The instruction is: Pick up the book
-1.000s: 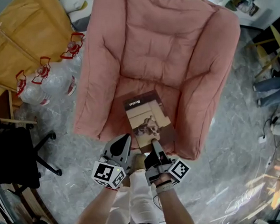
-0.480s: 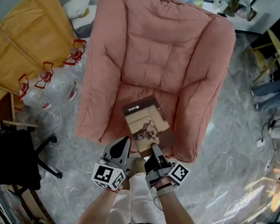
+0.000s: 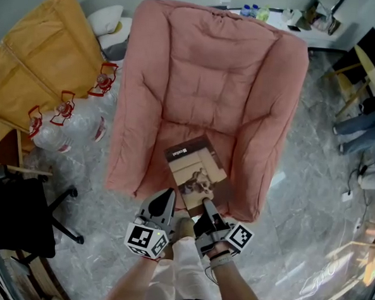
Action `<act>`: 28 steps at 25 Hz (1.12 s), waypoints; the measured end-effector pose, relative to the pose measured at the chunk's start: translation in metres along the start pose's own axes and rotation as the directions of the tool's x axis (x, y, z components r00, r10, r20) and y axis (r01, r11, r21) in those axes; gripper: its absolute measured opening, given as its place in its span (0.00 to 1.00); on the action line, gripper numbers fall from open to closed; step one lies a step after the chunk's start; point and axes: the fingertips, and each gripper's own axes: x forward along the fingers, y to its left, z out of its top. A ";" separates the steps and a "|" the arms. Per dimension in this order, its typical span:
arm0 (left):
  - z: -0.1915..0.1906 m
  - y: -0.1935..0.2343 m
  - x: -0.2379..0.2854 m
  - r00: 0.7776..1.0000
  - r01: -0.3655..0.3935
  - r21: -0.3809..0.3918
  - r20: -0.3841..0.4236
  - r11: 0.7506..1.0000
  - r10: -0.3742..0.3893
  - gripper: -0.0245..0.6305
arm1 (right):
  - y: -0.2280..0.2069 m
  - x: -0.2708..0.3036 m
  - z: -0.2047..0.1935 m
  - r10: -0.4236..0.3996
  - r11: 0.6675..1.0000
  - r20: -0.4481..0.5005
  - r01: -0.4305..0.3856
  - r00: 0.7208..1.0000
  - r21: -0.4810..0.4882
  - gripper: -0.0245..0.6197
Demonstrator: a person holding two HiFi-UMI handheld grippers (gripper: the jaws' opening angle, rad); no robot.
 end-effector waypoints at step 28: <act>0.033 -0.017 -0.006 0.999 0.044 0.025 0.017 0.999 -0.045 0.07 | 0.043 -0.009 0.002 0.030 0.999 -0.038 -0.031 0.999 -0.008 0.28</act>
